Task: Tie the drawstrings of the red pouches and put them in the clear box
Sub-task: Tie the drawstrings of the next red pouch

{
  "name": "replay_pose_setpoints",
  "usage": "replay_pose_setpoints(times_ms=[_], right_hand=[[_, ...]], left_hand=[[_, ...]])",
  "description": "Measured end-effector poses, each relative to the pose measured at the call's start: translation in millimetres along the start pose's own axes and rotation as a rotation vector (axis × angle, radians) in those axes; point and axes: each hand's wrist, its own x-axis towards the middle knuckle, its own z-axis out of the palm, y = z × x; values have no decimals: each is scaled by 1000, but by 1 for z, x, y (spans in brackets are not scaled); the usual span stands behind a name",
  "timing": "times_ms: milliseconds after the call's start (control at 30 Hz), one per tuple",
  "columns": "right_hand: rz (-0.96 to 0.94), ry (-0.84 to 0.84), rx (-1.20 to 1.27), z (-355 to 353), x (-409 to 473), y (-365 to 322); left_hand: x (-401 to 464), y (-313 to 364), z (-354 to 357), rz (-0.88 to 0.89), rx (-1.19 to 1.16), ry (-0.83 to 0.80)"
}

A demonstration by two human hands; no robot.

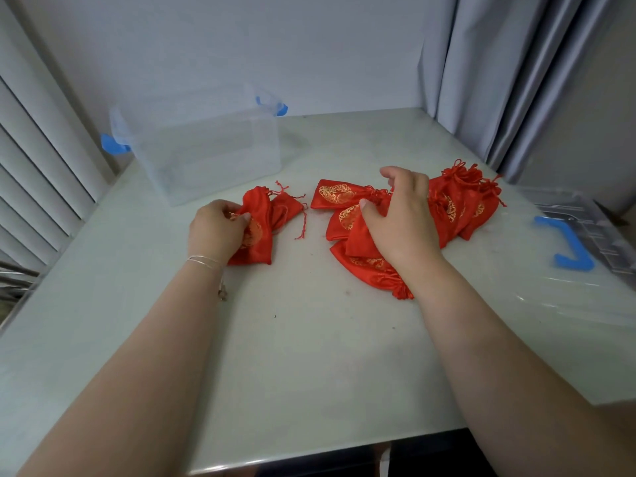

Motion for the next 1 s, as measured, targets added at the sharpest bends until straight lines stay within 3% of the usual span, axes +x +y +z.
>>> replay_pose_setpoints(times_ms=[133, 233, 467, 533, 633, 767, 900, 1000], right_hand=[[-90, -14, 188, 9, -6, -8], [-113, -101, 347, 14, -10, -14], [-46, -289, 296, 15, -12, -15], [-48, -291, 302, 13, -9, -13], [-29, -308, 398, 12, -7, -12], [-38, -371, 494, 10, -8, -17], [-21, -504, 545, 7, -11, -20], [-37, -540, 497, 7, -11, -20]], left_hand=[[-10, 12, 0, 193, -56, 113], [-25, 27, -1, 410, -71, 110], [-63, 51, 1, 740, -12, 44], [-67, 55, 1, 673, -74, -29], [-70, 59, -2, 409, -196, -118], [-64, 59, -4, 226, -192, -208], [-62, 58, -8, 49, -690, -450], [-62, 59, -9, 21, -879, -411]])
